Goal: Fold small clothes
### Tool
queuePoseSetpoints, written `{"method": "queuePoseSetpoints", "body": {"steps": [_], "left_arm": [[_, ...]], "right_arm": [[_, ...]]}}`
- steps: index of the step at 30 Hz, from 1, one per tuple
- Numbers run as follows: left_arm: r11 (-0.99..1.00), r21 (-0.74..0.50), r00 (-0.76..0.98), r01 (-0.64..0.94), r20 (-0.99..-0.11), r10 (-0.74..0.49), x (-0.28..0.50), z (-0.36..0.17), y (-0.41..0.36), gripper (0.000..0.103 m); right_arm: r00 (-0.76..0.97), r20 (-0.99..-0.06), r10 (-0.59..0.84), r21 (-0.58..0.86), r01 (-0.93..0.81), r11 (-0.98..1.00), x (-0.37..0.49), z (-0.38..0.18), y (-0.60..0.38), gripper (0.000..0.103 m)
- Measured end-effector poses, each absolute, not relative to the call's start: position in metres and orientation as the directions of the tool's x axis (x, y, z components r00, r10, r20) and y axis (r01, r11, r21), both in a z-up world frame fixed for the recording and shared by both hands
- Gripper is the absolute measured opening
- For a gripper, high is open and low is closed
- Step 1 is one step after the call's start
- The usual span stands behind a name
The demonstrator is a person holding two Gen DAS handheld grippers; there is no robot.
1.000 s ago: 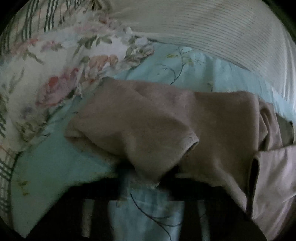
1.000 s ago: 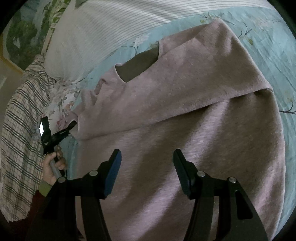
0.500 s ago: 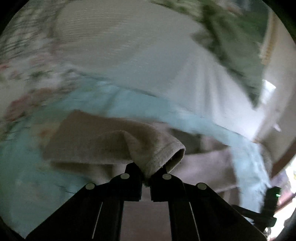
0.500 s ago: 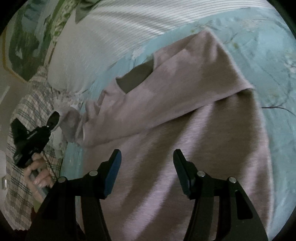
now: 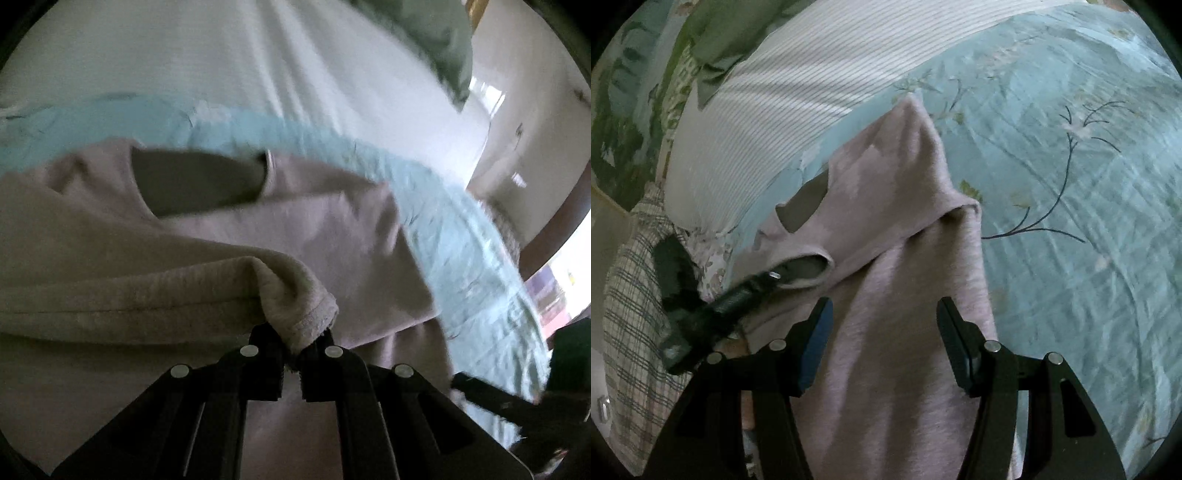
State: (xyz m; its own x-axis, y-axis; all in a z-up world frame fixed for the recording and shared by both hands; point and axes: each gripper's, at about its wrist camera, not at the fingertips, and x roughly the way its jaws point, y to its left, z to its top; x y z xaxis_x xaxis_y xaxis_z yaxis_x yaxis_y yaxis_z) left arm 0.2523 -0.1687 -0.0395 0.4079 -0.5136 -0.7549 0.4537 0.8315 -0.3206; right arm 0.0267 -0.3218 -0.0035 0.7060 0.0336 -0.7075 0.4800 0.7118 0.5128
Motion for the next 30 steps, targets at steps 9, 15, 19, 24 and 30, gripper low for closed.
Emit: {"method": "queuePoseSetpoints", "body": {"steps": [9,15,19,24,30], "left_arm": [[0.84,-0.335,0.388,0.428,-0.771,-0.505,0.227,-0.052,-0.127,0.065],[0.922,-0.266,0.525,0.281,-0.762,-0.379,0.211,-0.037,-0.037,0.065],[0.974,-0.223,0.61,0.042,-0.766,-0.202,0.226,-0.039,0.037,0.065],[0.965,-0.251,0.602,-0.08,-0.783,-0.154,0.25,-0.051,0.085,0.063],[0.976,-0.215,0.575,-0.037,-0.803,-0.156,0.274,-0.06,0.077,0.063]], "right_arm": [[0.705,-0.699,0.119,0.531,0.4,0.747,0.07,-0.002,-0.309,0.059],[0.68,-0.701,0.216,0.571,0.353,0.741,0.111,-0.02,-0.292,0.06],[0.664,-0.707,0.244,0.58,0.345,0.738,0.14,-0.032,-0.287,0.06],[0.661,-0.712,0.238,0.542,0.301,0.785,0.172,-0.039,-0.283,0.052],[0.707,-0.67,0.225,0.504,0.21,0.838,0.189,0.004,-0.287,0.008]]}}
